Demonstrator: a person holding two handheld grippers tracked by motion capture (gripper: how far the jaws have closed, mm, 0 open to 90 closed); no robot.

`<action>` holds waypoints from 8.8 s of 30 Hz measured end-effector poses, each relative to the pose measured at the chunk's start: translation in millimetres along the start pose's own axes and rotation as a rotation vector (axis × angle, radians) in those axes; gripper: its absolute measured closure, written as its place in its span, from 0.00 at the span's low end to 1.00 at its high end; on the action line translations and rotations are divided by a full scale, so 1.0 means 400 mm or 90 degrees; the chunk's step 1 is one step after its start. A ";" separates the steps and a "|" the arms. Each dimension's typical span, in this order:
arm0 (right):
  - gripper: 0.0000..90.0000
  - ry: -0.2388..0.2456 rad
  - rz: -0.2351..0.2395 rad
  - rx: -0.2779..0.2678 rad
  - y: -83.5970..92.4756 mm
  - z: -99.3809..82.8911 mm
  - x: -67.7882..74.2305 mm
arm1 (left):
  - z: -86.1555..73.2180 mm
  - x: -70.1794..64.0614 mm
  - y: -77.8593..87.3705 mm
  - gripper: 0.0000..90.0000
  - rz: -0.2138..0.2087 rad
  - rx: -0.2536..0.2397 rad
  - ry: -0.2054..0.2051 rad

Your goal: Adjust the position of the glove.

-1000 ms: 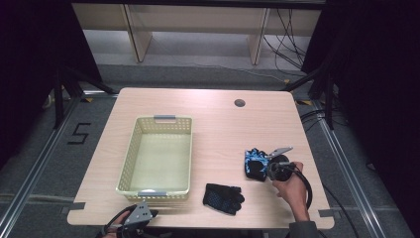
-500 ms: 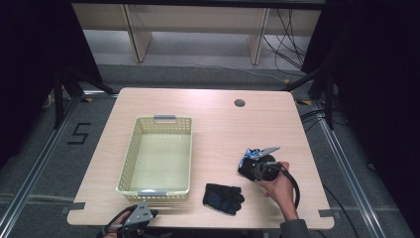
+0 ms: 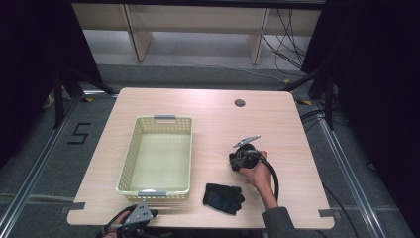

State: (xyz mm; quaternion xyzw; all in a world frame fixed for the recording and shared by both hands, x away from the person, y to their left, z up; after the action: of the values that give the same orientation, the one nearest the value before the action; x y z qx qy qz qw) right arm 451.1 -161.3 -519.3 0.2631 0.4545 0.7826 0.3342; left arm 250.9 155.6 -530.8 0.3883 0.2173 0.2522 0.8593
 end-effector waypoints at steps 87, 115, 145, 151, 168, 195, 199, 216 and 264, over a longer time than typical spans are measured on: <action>1.00 0.148 0.059 -0.176 0.273 -0.027 0.073 | 0.001 -0.007 0.003 0.18 -0.007 -0.008 -0.004; 1.00 0.243 0.083 -0.102 0.199 -0.116 0.233 | 0.000 -0.002 0.003 0.18 0.012 0.001 -0.016; 0.83 0.233 0.092 -0.042 0.103 -0.181 0.269 | 0.003 -0.006 0.005 0.18 -0.003 -0.015 -0.012; 1.00 0.216 0.094 -0.060 0.152 -0.201 0.268 | 0.000 -0.006 0.007 0.18 -0.004 -0.003 -0.011; 1.00 0.241 0.041 0.030 0.100 -0.265 0.258 | 0.003 -0.007 0.006 0.18 -0.005 -0.012 -0.018; 0.63 -0.013 0.023 -0.090 0.148 -0.210 0.066 | 0.028 -0.019 -0.021 0.26 -0.020 -0.016 -0.003; 0.54 -0.033 0.024 -0.103 0.116 -0.181 0.052 | 0.028 -0.027 -0.023 0.26 -0.037 -0.028 0.026; 0.86 0.061 0.038 0.004 0.049 -0.125 0.080 | 0.027 -0.022 -0.020 0.26 -0.029 -0.018 0.011; 0.90 0.084 0.160 -0.059 0.110 -0.233 0.138 | 0.227 -0.114 -0.215 0.58 -0.139 -0.020 0.119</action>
State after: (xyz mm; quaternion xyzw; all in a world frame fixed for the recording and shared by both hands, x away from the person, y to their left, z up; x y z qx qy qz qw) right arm 336.9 -185.1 -516.1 0.2503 0.4025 0.8539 0.2148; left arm 289.9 28.1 -534.6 0.3234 0.3333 0.1959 0.8637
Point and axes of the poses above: each handheld gripper's, and its own axes: y roughly backward along the jaws, z roughly out of its top, x roughly to its left, the point moved 3 cm from there along -y, roughly forward along the jaws, and after that the axes turned 8 degrees about x, right-handed, at the moved point
